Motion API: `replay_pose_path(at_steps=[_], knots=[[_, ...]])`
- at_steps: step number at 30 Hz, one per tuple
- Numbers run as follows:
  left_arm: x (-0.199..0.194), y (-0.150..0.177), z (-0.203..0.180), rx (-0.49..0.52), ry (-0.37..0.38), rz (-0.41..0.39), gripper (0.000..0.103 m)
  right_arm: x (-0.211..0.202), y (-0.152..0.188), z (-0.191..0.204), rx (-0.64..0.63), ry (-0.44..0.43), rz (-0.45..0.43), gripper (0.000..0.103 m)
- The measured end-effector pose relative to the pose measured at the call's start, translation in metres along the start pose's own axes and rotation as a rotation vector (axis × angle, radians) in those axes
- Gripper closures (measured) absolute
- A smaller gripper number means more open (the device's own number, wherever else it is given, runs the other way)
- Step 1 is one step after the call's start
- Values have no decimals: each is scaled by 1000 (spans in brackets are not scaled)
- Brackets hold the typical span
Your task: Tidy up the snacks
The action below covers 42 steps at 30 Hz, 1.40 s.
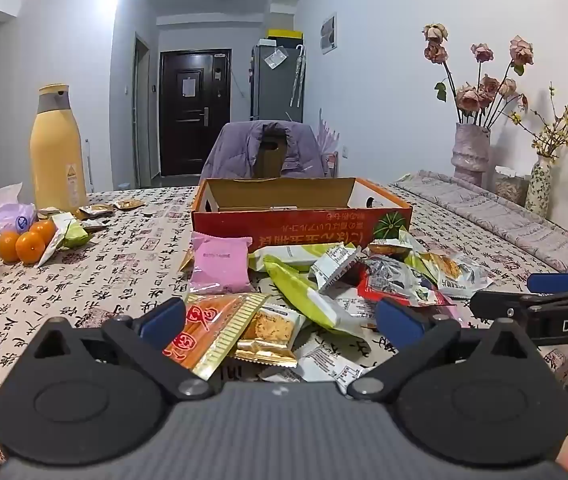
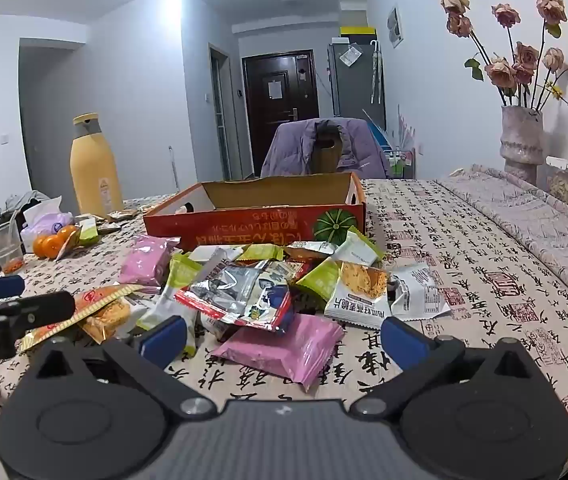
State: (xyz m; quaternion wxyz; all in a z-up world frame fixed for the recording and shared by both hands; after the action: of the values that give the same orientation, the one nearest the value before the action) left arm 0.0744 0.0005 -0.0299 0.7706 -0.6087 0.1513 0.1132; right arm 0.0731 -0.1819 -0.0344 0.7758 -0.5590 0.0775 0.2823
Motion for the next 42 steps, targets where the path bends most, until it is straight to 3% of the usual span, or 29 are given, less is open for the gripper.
replay_pose_path(at_steps=[42], knots=[[6,10,-1,-34,5,-5,0,6,3,-1,0,0,17,0]])
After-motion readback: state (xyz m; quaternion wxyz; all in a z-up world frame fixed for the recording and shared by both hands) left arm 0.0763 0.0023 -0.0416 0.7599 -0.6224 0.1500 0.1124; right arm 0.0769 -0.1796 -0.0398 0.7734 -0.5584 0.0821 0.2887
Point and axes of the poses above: each gripper's, at about its wrist camera, not at the fingertips, and x roughly the way its jaws point, z to its left, y to its underside, the point moved 8 cm from there along x, roughly the way its jaws point, and after that the axes turned 15 degrees about x, right-handed, at the moved point
